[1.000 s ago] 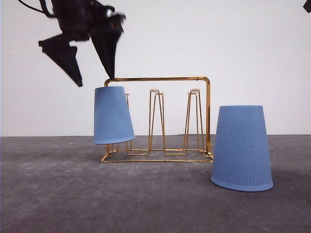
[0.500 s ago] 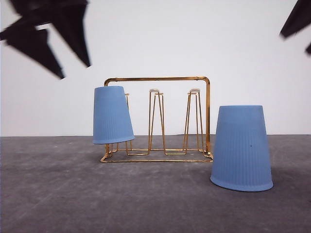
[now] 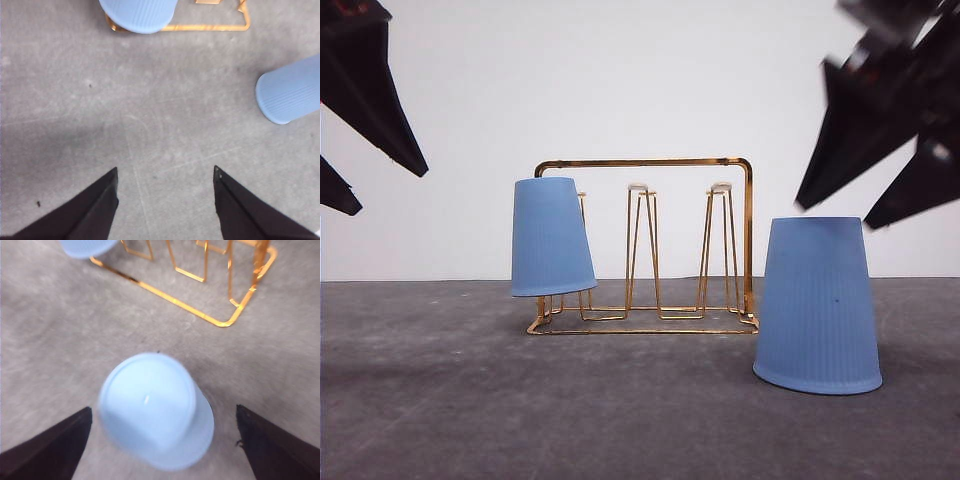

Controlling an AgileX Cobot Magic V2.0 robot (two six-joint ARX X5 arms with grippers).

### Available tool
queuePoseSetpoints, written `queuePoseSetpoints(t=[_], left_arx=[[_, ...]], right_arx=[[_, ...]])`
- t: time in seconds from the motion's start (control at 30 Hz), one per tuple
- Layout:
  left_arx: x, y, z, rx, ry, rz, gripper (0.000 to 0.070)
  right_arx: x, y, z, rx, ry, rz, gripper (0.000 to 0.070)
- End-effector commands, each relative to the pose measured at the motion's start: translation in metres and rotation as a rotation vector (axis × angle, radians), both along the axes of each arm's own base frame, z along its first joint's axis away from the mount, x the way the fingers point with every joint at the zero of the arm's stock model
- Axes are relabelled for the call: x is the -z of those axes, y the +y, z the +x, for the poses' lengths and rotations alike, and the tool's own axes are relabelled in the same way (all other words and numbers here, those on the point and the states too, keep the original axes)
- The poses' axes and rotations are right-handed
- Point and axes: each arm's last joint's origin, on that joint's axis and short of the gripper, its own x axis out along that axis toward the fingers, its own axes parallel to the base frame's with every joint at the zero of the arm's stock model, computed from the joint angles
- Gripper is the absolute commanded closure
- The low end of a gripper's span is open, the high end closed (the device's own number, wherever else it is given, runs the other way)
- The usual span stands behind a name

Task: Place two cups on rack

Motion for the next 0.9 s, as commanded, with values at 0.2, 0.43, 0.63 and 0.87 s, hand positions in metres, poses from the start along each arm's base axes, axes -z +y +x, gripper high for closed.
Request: queuePoseSetpoints(t=[0.2,0.43,0.63,0.87], left_arx=[[-0.003,-0.001,0.002,-0.006,-0.007,-0.003,0.0348],[-0.003,-0.001,0.002,-0.018,-0.015,0.012,0.0348],[-0.003,-0.001,0.002,-0.018,-0.015,0.012,0.0348],[-0.003,-0.001,0.003,-0.024,-0.02,0.016,0.0348]], right_arx=[[0.031,0.019,0.019,-0.036,0.095,-0.032,0.0113],[0.031,0.025,0.018,-0.042,0.118,-0.06,0.0369],[-0.009,0.026,0.022,-0.01,0.169,-0.106,0.0382],[-0.075,0.028,0.033,0.054,0.075,-0.114,0.0381]])
